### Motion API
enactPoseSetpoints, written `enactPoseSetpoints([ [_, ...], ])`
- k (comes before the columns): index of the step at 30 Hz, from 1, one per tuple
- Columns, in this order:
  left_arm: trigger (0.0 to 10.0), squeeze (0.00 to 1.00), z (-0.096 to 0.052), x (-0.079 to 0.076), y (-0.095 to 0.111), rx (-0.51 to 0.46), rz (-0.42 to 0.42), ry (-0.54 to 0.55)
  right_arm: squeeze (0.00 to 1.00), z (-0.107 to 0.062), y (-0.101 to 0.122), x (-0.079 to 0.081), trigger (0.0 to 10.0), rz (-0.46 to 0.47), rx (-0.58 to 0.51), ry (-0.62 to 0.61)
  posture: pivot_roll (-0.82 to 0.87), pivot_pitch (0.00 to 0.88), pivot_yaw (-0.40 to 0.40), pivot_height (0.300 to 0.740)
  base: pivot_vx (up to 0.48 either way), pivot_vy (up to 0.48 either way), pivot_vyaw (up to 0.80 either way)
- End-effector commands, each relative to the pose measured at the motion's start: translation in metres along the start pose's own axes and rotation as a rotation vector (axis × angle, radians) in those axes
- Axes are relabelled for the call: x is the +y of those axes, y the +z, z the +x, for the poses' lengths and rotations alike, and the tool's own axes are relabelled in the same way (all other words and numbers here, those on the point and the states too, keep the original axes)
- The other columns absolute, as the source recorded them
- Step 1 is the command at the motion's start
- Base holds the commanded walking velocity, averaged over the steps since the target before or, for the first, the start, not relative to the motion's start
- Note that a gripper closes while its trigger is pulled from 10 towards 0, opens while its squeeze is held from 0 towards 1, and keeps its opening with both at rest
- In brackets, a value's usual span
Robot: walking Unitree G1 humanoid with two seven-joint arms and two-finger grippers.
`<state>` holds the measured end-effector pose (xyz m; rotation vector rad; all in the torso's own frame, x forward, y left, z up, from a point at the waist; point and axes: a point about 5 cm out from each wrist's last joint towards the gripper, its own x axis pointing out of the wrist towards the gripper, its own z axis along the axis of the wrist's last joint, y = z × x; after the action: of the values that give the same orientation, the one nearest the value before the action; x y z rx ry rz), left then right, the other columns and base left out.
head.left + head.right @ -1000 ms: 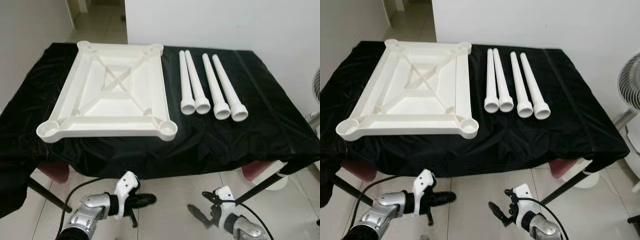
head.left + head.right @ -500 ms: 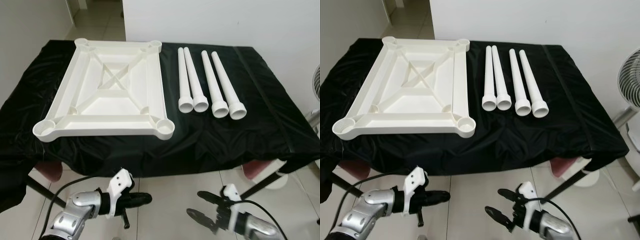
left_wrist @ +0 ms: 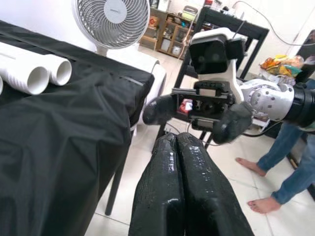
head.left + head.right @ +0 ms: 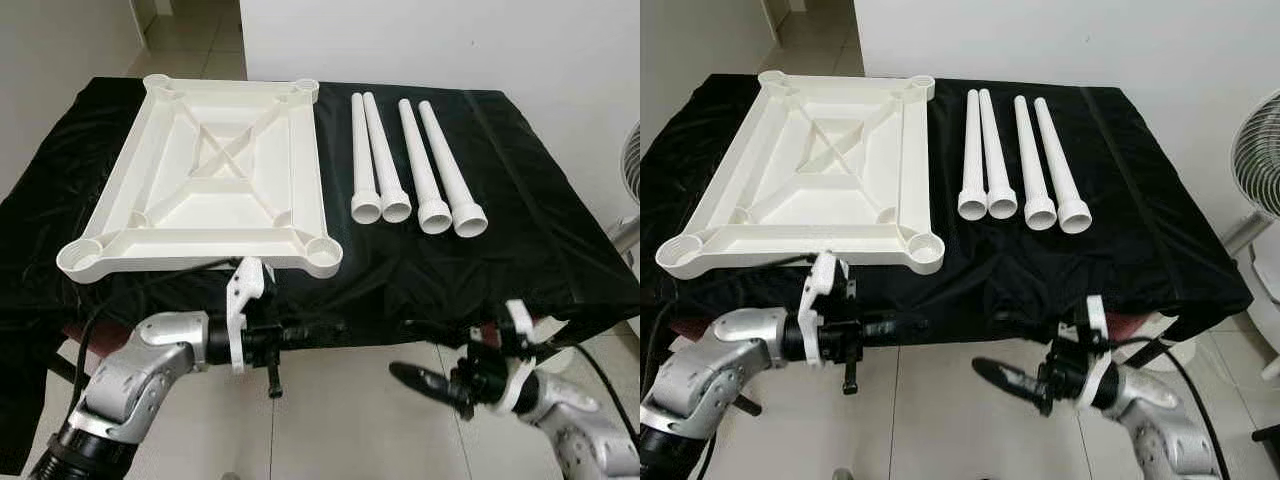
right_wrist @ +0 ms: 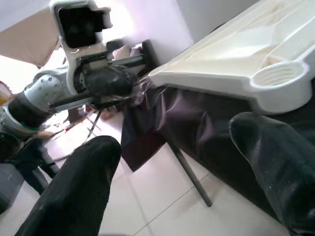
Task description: Building children table
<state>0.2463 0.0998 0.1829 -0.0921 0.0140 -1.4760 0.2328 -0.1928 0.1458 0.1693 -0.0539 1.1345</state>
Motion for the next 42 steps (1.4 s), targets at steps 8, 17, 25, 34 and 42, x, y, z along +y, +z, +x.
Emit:
enactPoseSetpoints([
  [8,10.0,0.0,0.008,0.044,0.041,-0.269,0.035,0.39,0.0,0.033,0.036,-0.039,10.0,-0.083,-0.178,-0.405,0.01,0.065,0.015,0.74,0.0,0.0,0.0],
  [17,10.0,0.0,0.01,0.075,0.056,-0.303,0.032,0.646,0.0,0.053,0.071,-0.051,10.0,-0.168,-0.293,-0.625,0.01,0.054,0.019,0.74,0.0,0.0,0.0],
  [25,10.0,0.0,0.018,0.106,0.055,-0.254,-0.003,0.917,0.0,0.047,0.088,-0.077,10.0,-0.3,-0.267,-1.011,-0.02,0.052,0.011,0.74,0.0,0.0,0.0],
  [34,10.0,0.0,0.032,0.11,0.055,-0.411,-0.057,0.971,0.0,0.048,0.095,-0.074,10.0,-0.298,-0.349,-1.139,-0.05,0.065,0.017,0.74,0.0,0.0,0.0],
  [42,10.0,0.0,0.03,0.113,0.042,-0.349,-0.003,1.069,0.0,0.05,0.082,-0.062,10.0,-0.395,-0.316,-1.107,-0.02,0.049,0.026,0.74,0.0,0.0,0.0],
])
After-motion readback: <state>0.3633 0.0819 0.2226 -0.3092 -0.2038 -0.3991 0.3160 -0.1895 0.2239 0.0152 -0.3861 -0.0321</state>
